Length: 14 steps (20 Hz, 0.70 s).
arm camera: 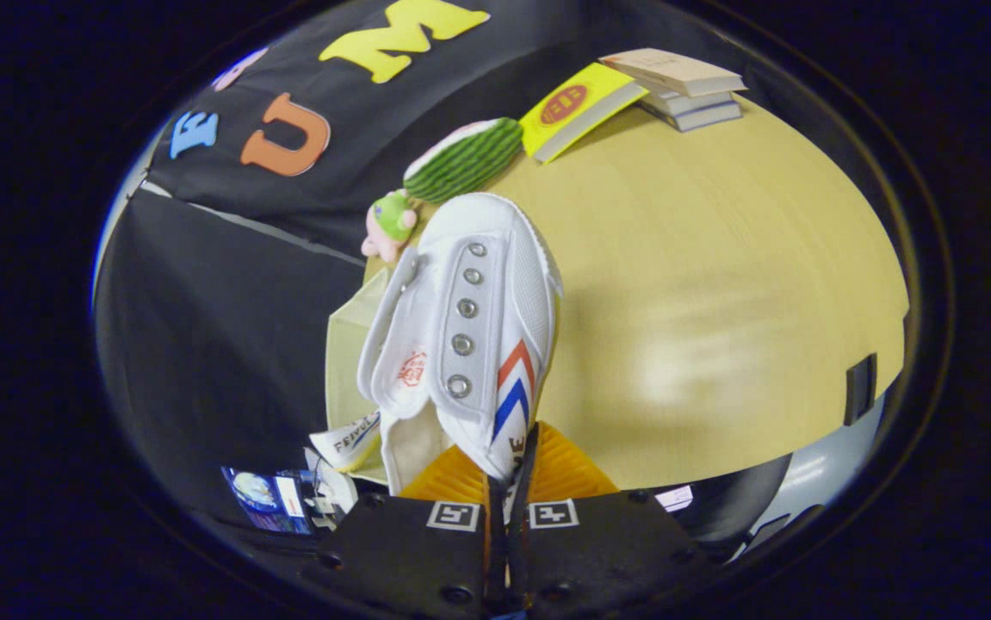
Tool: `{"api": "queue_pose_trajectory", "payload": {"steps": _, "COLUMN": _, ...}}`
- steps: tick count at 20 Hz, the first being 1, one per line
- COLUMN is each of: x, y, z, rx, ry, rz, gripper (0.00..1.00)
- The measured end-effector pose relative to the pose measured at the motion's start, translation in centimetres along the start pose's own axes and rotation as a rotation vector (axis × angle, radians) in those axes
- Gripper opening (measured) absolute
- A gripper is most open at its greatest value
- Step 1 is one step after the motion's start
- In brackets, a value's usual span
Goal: Open the storage box then place both shoes into the box .Put the left shoe in first, then the right shoe, with the right side of both shoes facing outward in a uniform manner.
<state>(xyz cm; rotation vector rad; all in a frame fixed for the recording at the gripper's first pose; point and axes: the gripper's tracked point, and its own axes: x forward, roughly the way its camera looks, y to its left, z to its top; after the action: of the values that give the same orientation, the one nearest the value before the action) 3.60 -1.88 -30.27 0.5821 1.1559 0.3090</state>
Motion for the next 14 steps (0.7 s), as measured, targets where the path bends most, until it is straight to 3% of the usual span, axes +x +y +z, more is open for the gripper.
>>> {"api": "queue_pose_trajectory", "payload": {"steps": 6, "x": 0.8, "y": -0.8, "z": -0.1, "rx": -0.081, "ry": 0.033, "rz": 0.052, "gripper": 0.08}}
{"api": "queue_pose_trajectory", "payload": {"steps": 14, "x": -0.5, "y": -0.5, "z": 0.6, "rx": 0.005, "ry": 0.053, "rz": 0.005, "gripper": 0.08}}
